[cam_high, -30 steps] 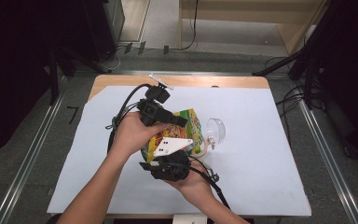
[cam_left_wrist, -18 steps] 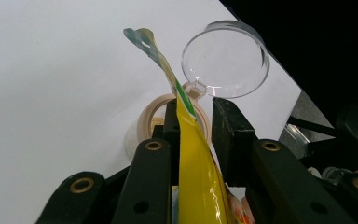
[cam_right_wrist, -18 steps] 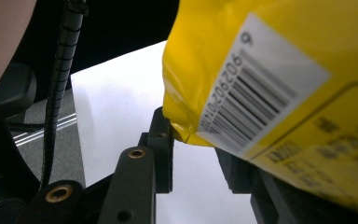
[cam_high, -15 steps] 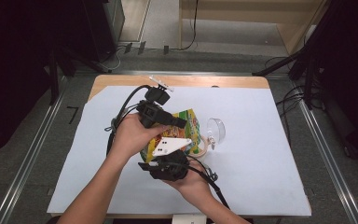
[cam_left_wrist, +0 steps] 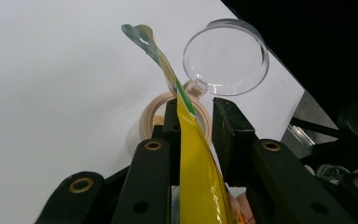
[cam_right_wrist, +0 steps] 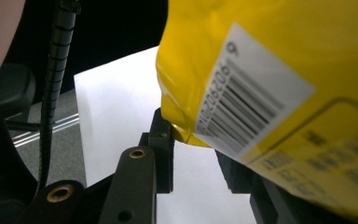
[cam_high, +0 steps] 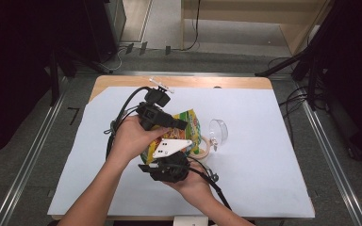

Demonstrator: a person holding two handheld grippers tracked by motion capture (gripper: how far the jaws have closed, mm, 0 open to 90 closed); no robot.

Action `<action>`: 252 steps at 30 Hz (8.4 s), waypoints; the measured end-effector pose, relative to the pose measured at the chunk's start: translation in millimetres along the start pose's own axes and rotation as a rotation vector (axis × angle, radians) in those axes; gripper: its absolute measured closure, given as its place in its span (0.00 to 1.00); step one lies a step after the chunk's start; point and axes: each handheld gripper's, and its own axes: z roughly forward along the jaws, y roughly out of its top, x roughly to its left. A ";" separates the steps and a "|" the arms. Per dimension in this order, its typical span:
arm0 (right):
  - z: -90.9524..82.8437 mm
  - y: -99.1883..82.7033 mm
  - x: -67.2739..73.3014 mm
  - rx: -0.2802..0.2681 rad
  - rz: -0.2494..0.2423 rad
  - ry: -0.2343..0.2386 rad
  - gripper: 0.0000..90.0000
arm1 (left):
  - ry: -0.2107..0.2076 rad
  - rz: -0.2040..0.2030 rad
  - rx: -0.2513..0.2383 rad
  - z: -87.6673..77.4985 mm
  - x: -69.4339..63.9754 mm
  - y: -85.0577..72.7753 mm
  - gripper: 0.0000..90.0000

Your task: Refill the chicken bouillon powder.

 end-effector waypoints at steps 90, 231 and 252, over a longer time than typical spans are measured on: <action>-5.2 -1.8 3.0 -0.039 0.025 -0.030 0.79 | -0.025 0.017 0.011 3.9 -3.7 7.8 0.84; 0.4 6.5 -4.7 -0.024 0.009 -0.018 0.80 | -0.017 0.011 0.027 3.8 4.7 14.3 0.84; -2.6 6.1 -4.3 -0.026 0.023 -0.023 0.81 | -0.005 0.032 0.028 4.5 -2.3 16.0 0.83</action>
